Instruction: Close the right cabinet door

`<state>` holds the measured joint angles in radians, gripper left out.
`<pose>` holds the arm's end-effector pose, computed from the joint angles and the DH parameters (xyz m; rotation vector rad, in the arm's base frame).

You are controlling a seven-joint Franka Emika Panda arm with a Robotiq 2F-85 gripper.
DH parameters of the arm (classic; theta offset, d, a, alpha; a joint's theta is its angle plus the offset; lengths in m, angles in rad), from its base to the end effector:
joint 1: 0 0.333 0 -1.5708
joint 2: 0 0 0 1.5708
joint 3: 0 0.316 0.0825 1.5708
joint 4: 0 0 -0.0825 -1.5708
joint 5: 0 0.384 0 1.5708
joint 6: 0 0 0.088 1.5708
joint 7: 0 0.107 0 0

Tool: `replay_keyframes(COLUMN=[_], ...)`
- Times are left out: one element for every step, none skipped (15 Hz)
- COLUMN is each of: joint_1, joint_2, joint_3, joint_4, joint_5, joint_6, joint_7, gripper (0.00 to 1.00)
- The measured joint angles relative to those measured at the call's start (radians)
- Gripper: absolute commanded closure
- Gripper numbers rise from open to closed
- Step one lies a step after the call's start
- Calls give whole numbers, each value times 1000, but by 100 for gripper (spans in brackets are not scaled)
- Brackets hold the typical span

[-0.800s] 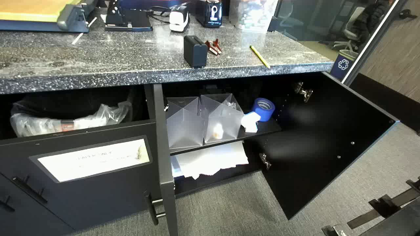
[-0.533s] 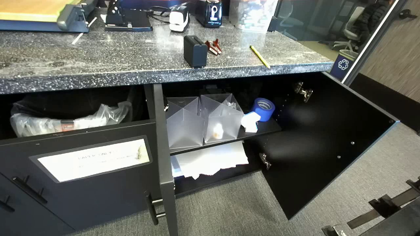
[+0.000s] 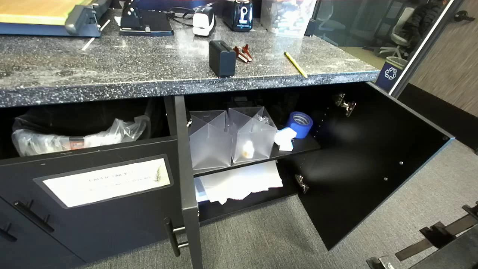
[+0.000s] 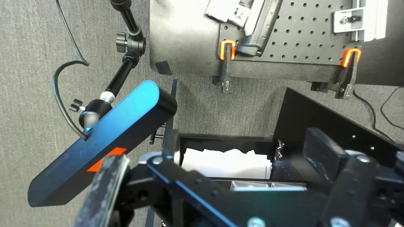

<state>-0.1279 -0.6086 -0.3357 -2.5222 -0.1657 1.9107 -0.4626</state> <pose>0.3233 -0.1804 0.4672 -3.0954 -0.1796 0.0114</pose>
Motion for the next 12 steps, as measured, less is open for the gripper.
replay_keyframes(joint_1=[3,7,12,18,26,32,35,35,28,17,3,-12], joint_2=[33,75,127,187,249,314,379,445,515,578,645,711], joint_3=[2,5,7,7,4,3,3,3,8,12,16,18], joint_4=[10,27,51,82,116,154,195,239,287,333,385,439], joint_5=[0,0,1,1,1,1,1,-2,-3,-3,-3,-3], joint_6=[26,56,89,123,154,182,204,220,233,239,242,243], joint_7=[8,16,26,38,51,63,75,88,103,114,124,134], gripper=[0,0,0,0,0,0,0,0,0,0,0,0])
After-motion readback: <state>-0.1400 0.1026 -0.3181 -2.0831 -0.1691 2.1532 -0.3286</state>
